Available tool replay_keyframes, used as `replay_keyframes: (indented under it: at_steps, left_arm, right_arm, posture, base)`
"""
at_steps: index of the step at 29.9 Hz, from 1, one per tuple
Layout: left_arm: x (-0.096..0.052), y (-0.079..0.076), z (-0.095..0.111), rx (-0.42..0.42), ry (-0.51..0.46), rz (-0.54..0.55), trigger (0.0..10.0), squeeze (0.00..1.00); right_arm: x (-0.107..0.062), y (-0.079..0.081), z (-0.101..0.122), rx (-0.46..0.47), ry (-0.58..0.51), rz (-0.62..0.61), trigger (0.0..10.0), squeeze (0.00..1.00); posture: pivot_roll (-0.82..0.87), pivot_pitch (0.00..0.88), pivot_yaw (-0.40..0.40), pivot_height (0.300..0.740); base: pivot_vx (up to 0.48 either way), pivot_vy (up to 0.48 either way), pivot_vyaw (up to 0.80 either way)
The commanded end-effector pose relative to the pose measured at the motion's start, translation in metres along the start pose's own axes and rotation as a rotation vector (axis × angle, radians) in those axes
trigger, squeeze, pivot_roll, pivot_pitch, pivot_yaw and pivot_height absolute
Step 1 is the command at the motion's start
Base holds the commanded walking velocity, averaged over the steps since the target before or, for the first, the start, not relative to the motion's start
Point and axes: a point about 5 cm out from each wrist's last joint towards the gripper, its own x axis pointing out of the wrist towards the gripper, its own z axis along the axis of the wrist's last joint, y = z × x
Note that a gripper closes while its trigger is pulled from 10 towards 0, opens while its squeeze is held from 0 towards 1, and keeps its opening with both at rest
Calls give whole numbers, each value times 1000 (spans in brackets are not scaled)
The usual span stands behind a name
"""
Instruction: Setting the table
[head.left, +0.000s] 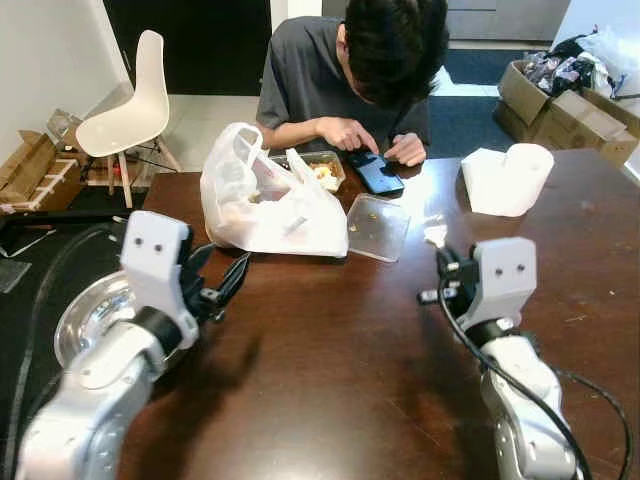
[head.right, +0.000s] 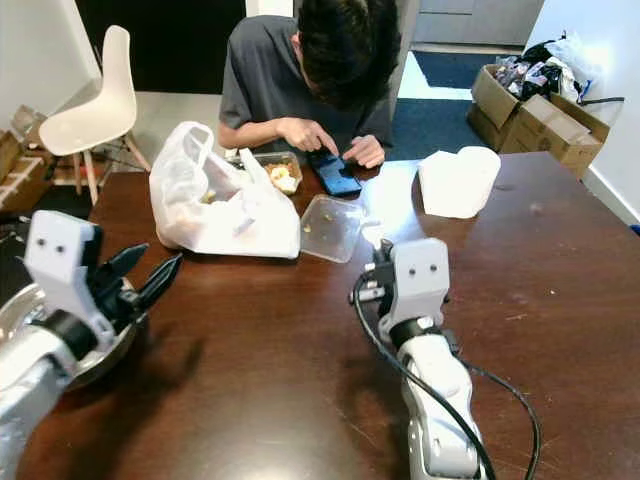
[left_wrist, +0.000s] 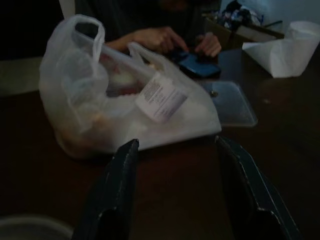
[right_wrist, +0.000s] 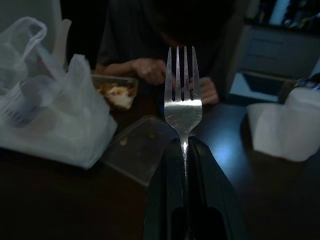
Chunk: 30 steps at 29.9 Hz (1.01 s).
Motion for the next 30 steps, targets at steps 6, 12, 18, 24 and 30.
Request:
replay_keyframes:
  at_steps: [6,12,18,24,30]
  left_arm:
    - [7,3,2,6,-35,96,10000,0]
    - [10,-1,3,20,-53,88,10000,0]
    - [13,-5,4,23,-68,76,10000,0]
    - [14,-5,4,24,-73,73,10000,0]
    - [14,-5,4,26,-72,74,10000,0]
  right_arm:
    - [5,0,9,-42,-37,-40,10000,0]
    - [8,1,8,-54,-34,-42,10000,0]
    - [11,-1,5,-59,-25,-57,10000,0]
    - [12,0,4,-61,-24,-58,10000,0]
    - [13,-1,2,-61,-17,-59,10000,0]
  posture:
    - [-64,0,92,740]
    - [-63,0,93,740]
    - [-63,0,95,740]
    - [-63,0,96,740]
    - [-61,0,98,740]
  base:
    - [0,0,0]
    - [-253,0,0]
    - [-411,0,0]
    - [-407,0,0]
    - [-386,0,0]
